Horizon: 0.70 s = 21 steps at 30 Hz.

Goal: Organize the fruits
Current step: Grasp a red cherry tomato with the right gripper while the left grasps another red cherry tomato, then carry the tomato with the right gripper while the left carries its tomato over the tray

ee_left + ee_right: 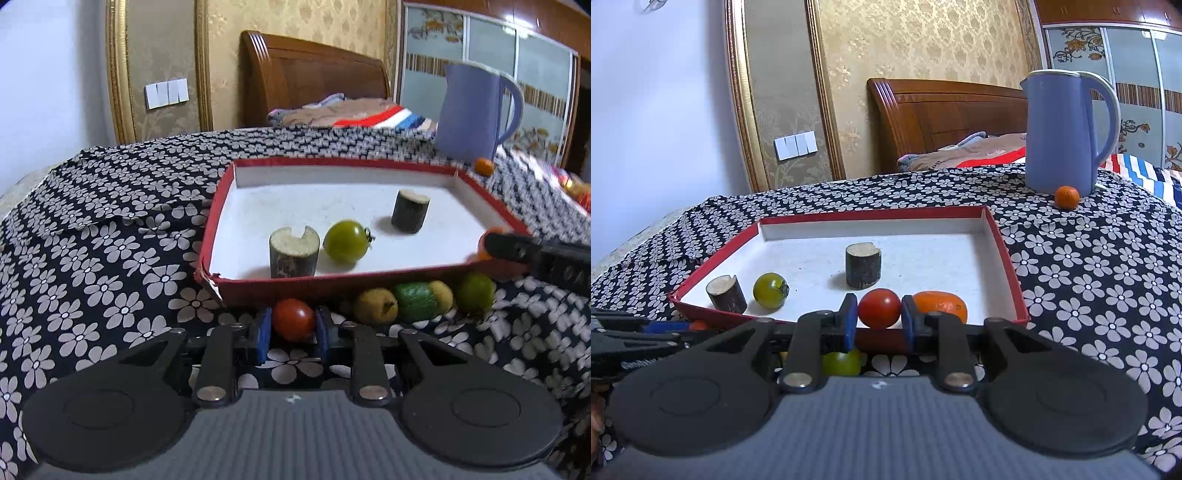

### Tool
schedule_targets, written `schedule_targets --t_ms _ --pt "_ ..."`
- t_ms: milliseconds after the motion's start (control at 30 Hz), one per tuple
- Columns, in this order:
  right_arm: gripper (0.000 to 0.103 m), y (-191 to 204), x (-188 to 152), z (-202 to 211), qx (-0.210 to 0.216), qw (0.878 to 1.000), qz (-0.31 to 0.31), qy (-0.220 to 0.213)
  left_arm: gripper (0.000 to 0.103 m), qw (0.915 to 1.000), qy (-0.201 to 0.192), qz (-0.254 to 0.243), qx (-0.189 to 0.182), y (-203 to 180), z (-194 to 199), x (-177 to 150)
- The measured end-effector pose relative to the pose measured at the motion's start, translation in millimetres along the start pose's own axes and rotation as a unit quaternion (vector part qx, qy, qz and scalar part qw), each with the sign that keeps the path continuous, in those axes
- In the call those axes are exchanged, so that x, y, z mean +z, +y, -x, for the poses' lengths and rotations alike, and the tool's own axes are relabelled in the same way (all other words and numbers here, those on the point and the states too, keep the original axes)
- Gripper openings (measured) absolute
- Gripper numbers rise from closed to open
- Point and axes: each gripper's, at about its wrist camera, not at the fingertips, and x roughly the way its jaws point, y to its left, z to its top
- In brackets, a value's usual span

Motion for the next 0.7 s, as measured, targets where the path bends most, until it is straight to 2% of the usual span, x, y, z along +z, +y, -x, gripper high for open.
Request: schedule_targets --t_ms 167,267,367,700 --pt "0.024 1.4 0.9 0.1 -0.006 1.0 0.002 0.001 0.025 0.9995 -0.026 0.019 0.006 -6.6 18.5 10.9" --pt "0.024 4.0 2.3 1.4 -0.007 1.0 -0.001 0.002 0.025 0.9992 -0.038 0.006 0.005 -20.5 19.9 18.2" --pt "0.024 5.8 4.4 1.8 -0.01 1.0 -0.003 0.0 0.025 0.9988 -0.048 -0.012 0.008 -33.3 15.5 23.6" --pt "0.024 11.4 23.9 -11.4 -0.022 1.0 -0.004 -0.019 0.025 0.9986 -0.052 0.007 -0.001 -34.7 -10.1 43.5"
